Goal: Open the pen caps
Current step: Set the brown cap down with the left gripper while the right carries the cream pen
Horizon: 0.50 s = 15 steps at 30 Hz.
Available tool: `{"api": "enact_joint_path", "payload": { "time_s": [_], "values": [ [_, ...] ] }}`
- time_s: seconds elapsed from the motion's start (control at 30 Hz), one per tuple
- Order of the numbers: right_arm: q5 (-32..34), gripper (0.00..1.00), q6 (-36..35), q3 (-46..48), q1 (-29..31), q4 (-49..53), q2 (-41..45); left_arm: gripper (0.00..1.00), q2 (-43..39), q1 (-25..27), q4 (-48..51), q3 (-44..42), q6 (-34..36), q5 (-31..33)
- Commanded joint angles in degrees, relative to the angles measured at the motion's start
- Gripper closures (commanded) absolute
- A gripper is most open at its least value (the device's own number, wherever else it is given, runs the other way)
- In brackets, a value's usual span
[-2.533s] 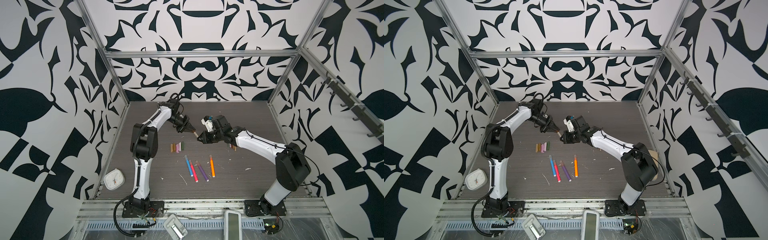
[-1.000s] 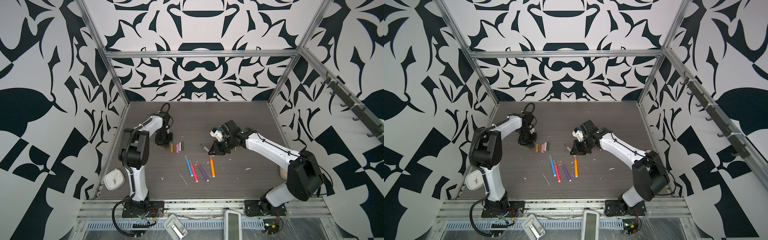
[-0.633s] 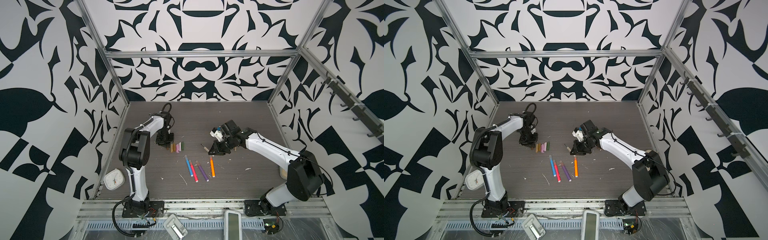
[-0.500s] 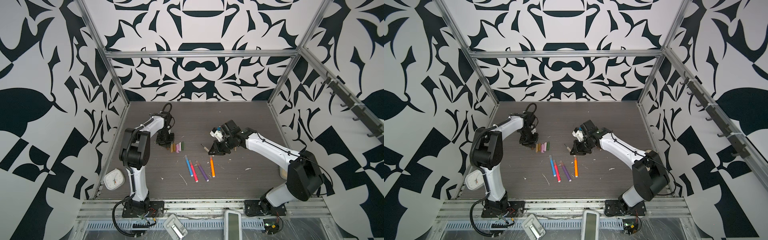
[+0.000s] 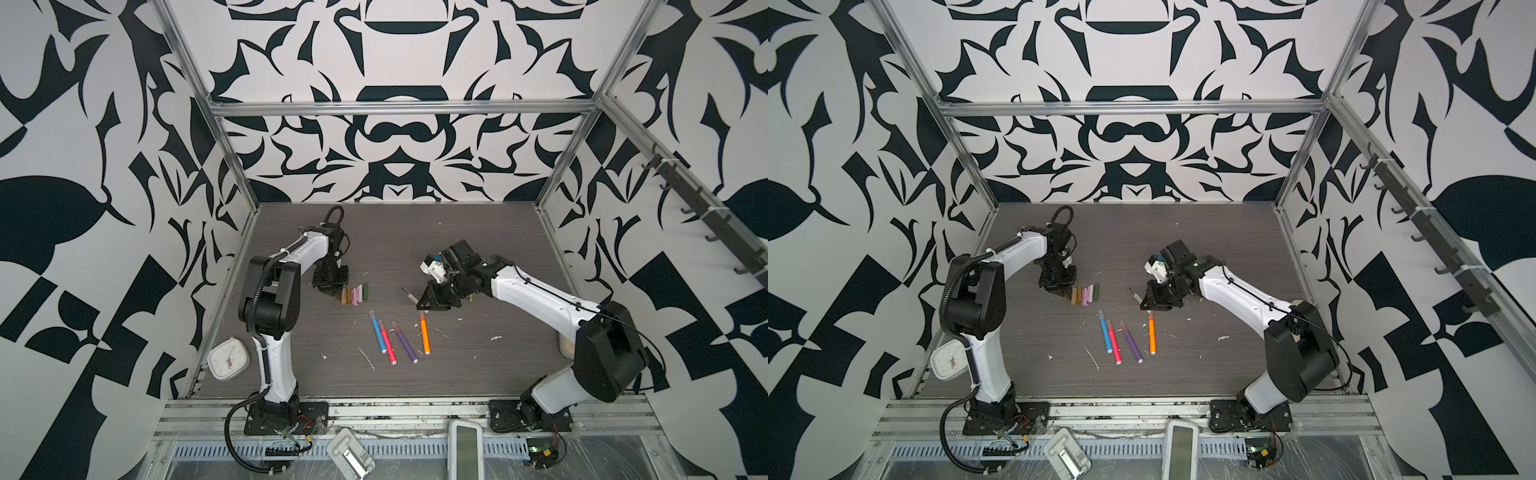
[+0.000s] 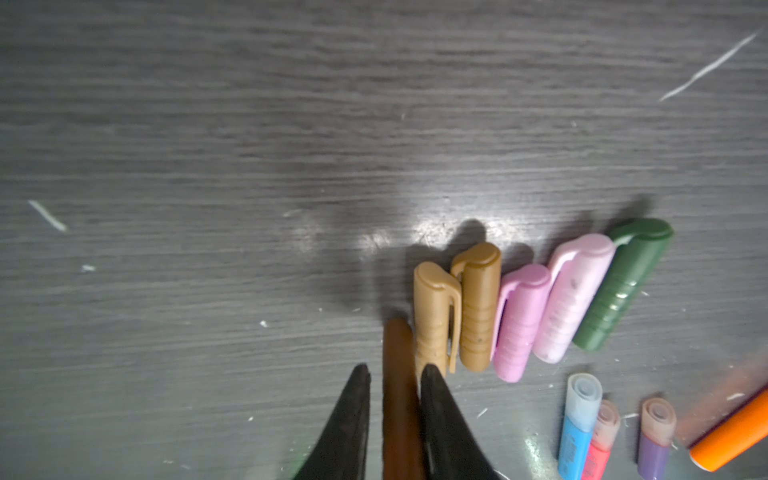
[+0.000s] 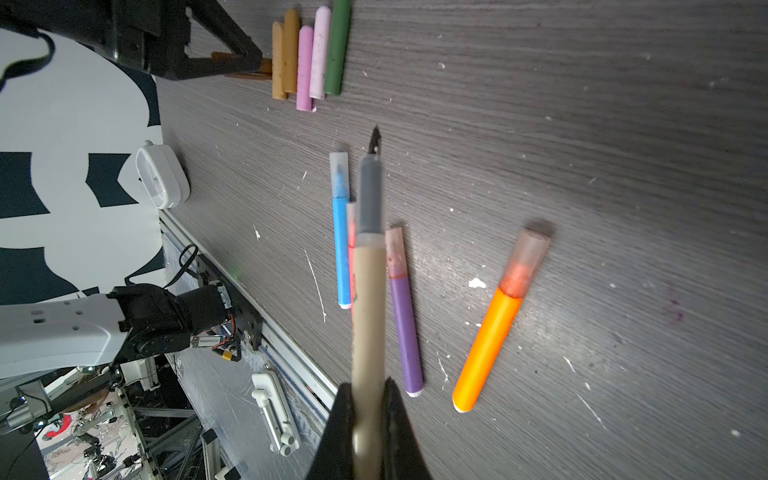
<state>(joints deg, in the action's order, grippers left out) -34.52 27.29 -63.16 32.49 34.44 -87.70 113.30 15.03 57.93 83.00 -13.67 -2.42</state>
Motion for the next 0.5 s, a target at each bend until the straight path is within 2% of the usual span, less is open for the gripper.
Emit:
{"api": "enact_joint_path", "payload": {
  "time_s": [0.0,0.13,0.33,0.47],
  "values": [
    [0.4,1.00,0.5,0.0,0.1,-1.0,0.8,0.80,-1.7,0.1,2.2,1.4,-0.3,-0.5],
    [0.4,1.00,0.5,0.0,0.1,-1.0,0.8,0.86,-1.8,0.3,2.8,1.9,-0.6,0.6],
    [0.5,1.00,0.5,0.0,0.1,-1.0,0.7,0.85,-2.1,1.1,4.2,1.9,-2.7,8.5],
    [0.5,1.00,0.5,-0.1,0.1,-1.0,0.8,0.84,-2.8,2.0,3.2,0.2,-4.6,9.4]
  ]
}}
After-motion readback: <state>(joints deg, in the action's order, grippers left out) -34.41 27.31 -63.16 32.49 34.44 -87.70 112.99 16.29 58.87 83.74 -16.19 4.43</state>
